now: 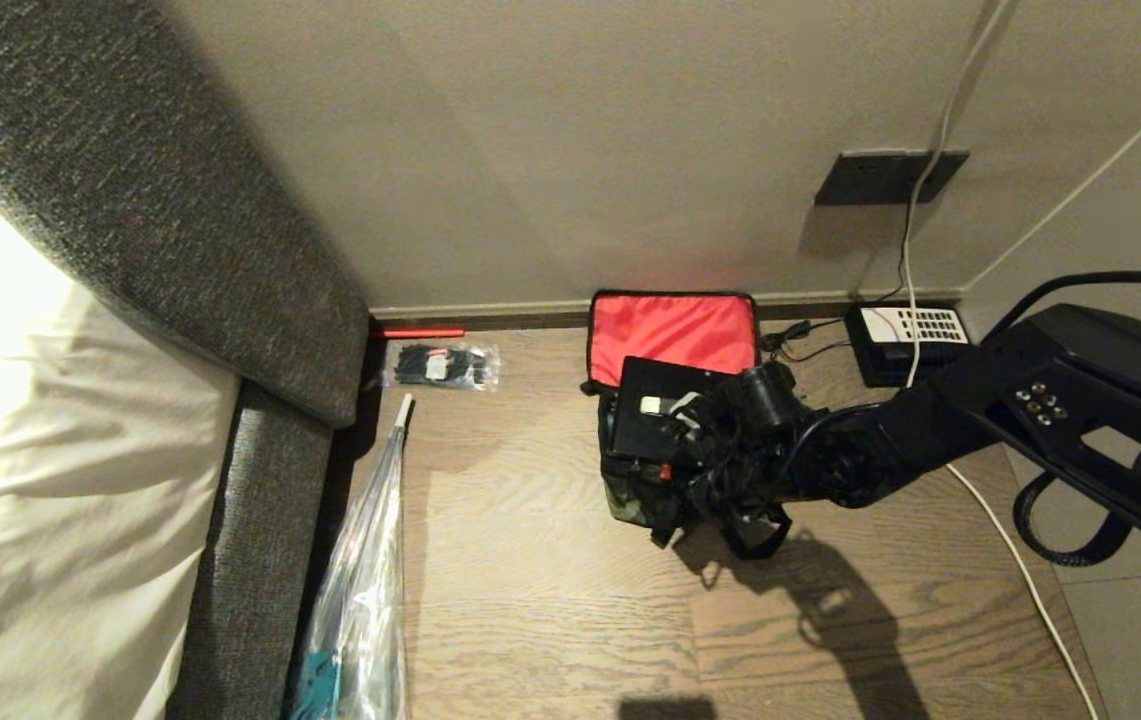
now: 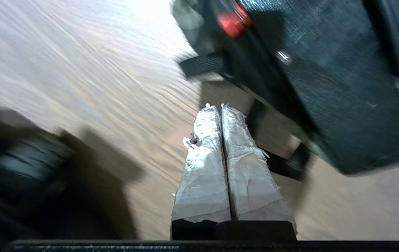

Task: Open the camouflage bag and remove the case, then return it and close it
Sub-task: Close the top of the storage box

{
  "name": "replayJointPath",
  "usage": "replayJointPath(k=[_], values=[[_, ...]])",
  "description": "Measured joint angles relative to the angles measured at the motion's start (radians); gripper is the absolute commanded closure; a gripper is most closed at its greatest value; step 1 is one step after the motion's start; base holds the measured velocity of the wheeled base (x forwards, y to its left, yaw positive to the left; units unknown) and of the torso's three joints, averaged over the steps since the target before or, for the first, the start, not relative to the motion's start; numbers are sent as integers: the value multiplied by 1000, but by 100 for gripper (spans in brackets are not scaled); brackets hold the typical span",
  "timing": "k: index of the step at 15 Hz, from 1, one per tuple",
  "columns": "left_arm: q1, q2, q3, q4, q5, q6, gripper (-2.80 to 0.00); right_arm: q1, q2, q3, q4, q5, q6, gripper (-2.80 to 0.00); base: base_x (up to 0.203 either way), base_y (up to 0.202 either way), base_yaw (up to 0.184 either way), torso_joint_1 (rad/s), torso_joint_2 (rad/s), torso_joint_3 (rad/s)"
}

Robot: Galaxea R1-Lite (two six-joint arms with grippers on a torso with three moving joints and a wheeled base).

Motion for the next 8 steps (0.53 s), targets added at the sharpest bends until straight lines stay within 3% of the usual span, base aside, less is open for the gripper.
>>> replayJointPath(k=[8], values=[[0, 0, 0, 0, 0, 0, 0, 21, -145, 112, 13, 113, 88, 0, 0, 0, 0, 0, 0, 0]])
